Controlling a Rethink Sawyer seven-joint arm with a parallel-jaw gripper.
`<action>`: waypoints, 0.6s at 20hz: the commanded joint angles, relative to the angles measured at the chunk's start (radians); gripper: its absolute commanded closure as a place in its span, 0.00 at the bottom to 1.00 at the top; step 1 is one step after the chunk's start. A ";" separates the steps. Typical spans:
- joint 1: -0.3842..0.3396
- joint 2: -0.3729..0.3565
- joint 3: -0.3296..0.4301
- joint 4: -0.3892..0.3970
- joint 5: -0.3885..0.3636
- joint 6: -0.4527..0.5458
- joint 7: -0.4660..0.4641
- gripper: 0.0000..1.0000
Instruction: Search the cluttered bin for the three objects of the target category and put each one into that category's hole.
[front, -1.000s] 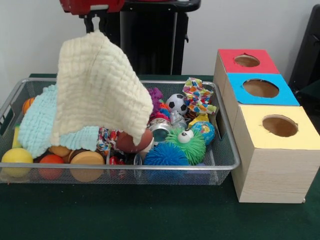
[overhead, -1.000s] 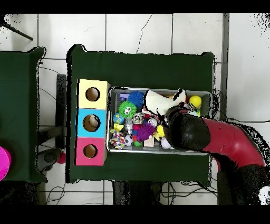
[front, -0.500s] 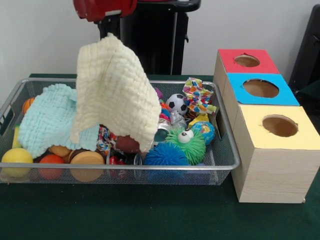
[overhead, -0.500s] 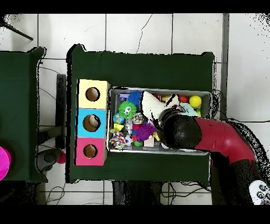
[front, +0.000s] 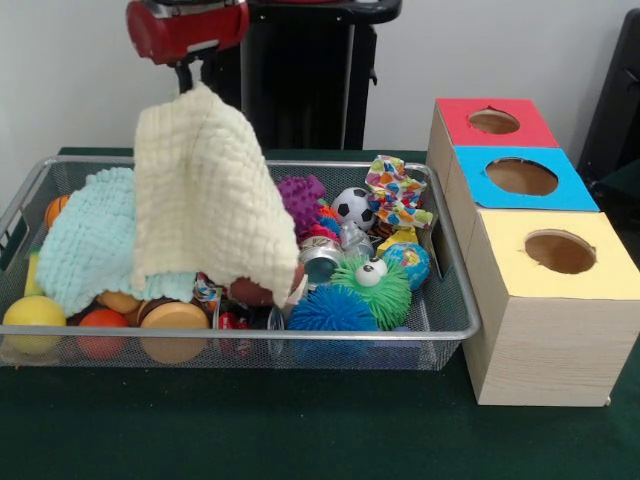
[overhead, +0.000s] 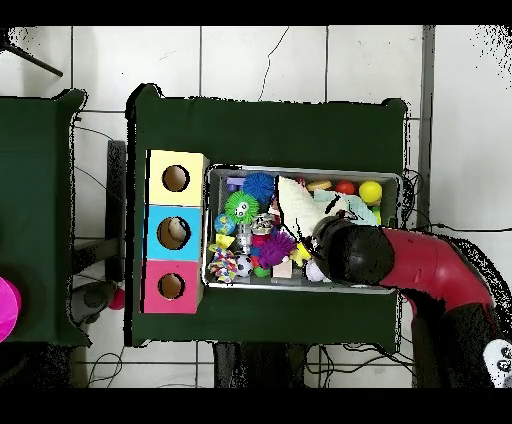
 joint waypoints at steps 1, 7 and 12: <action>-0.062 0.039 0.057 -0.060 -0.067 0.168 -0.150 1.00; -0.074 0.049 0.088 -0.073 -0.075 0.129 -0.109 1.00; -0.091 0.054 0.117 -0.045 -0.034 0.060 -0.049 0.00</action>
